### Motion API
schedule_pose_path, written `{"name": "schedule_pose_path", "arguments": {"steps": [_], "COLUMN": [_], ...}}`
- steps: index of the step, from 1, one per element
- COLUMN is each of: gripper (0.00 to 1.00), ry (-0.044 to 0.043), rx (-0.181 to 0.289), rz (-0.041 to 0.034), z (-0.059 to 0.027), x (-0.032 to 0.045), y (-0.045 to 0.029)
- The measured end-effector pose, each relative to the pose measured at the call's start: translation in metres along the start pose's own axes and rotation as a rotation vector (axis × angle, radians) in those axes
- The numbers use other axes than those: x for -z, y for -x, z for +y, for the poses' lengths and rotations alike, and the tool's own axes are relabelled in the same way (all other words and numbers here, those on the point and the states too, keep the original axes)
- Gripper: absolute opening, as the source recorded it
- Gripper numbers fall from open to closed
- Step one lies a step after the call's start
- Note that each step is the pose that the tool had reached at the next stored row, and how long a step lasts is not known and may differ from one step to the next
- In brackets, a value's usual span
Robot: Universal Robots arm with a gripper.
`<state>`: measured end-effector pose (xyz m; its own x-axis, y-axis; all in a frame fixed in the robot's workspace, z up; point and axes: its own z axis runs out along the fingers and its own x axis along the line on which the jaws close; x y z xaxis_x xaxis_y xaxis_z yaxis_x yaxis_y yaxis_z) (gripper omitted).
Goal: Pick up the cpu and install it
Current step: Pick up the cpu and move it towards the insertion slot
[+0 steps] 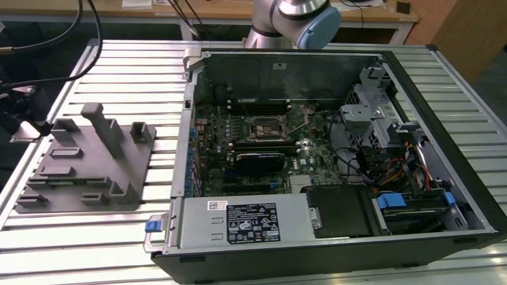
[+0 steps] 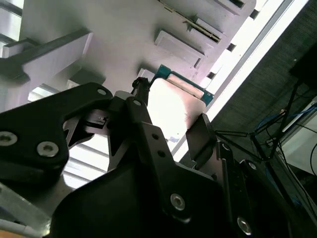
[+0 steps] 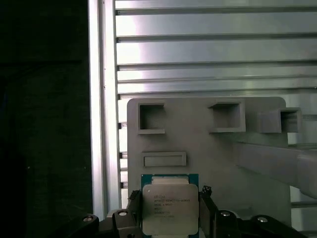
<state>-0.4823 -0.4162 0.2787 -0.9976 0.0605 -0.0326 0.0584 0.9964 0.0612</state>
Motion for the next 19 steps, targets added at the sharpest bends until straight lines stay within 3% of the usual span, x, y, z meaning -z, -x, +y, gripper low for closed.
{"name": "schedule_pose_path", "arguments": {"steps": [19], "gripper": [0.55], "ry": [0.0], "rx": [0.0], "rz": [0.0], "z": [0.0039], "x": [0.0516], "y": [0.0017]}}
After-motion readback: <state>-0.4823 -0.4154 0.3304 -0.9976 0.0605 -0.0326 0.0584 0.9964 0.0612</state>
